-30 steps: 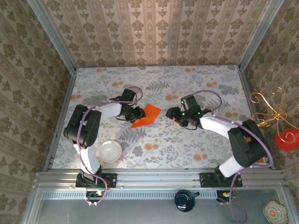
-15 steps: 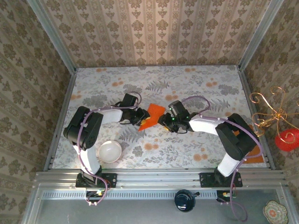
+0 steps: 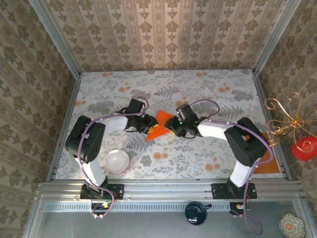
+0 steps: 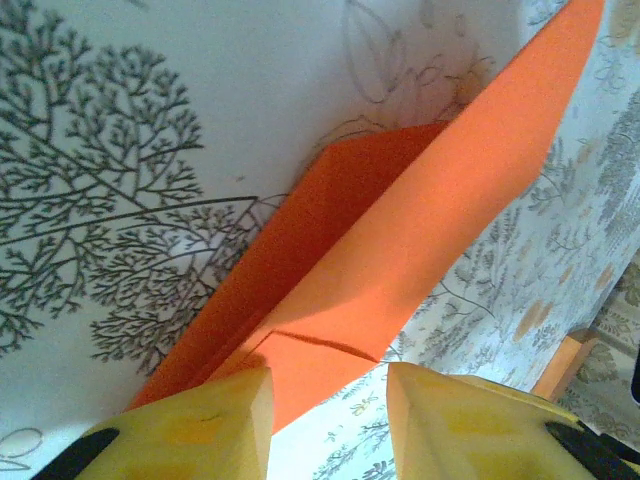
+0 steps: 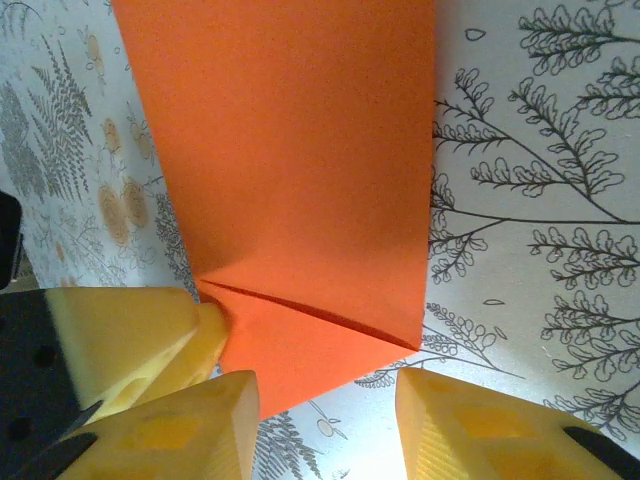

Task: Fold a paper plane with a square sheet of paper (pick it up from the middle)
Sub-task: Fold the wing for the fifth time at the center of the table.

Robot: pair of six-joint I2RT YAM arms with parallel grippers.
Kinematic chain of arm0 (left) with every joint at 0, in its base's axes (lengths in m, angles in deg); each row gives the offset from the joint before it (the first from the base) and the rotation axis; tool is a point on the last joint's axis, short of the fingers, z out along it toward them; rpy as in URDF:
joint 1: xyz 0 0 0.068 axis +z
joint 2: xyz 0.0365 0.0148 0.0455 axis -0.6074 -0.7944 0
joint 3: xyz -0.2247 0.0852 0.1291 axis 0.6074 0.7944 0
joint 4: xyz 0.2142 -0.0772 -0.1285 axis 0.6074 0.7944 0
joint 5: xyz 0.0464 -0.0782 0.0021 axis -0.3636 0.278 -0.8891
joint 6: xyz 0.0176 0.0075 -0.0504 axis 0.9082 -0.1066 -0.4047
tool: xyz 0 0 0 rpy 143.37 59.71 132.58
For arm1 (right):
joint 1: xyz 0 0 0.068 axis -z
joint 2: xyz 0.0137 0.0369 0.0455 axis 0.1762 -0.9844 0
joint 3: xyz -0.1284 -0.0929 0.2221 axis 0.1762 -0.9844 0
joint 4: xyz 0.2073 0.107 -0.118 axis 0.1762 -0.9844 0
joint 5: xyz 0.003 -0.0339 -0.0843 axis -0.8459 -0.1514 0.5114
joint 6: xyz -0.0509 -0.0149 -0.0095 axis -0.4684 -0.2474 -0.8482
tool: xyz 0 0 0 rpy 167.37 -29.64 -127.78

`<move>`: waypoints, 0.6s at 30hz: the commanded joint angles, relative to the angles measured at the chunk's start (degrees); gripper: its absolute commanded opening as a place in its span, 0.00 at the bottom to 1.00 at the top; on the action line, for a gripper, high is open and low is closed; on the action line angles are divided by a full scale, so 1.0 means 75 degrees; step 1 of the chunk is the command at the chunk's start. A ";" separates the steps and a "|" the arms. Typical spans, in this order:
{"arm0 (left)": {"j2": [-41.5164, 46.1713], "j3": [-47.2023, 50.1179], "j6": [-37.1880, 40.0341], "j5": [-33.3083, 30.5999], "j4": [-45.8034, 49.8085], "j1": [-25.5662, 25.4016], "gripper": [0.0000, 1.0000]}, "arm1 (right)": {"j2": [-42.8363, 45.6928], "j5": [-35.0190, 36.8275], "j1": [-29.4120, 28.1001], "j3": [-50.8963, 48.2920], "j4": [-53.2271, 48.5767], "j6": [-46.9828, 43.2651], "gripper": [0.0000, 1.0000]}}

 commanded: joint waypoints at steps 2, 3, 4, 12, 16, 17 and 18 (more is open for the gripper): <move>0.0031 -0.0280 0.0416 -0.0119 0.0413 0.0009 0.37 | -0.0102 -0.0051 -0.0025 0.0065 -0.0001 -0.0024 0.43; -0.0067 -0.0301 0.0443 -0.0109 0.0413 0.0021 0.37 | -0.0099 -0.0045 -0.0025 0.0051 0.0003 -0.0025 0.43; -0.0166 -0.0320 0.0468 -0.0112 0.0397 0.0022 0.37 | -0.0099 -0.0039 -0.0025 0.0039 0.0007 -0.0015 0.43; -0.0593 -0.0249 0.0359 -0.0102 0.0257 0.0219 0.36 | -0.0145 0.0005 -0.0001 0.0032 -0.0131 0.0015 0.45; -0.0606 0.0212 -0.0220 0.0073 -0.0345 0.0305 0.36 | -0.0246 0.0031 -0.0001 0.0123 -0.0284 -0.0023 0.46; -0.0618 0.0370 -0.0447 0.0157 -0.0610 0.0334 0.36 | -0.0272 0.0014 -0.0001 0.0160 -0.0297 -0.0029 0.47; -0.0614 0.0497 -0.0603 0.0236 -0.0844 0.0360 0.36 | -0.0303 -0.0009 -0.0001 0.0177 -0.0299 -0.0048 0.47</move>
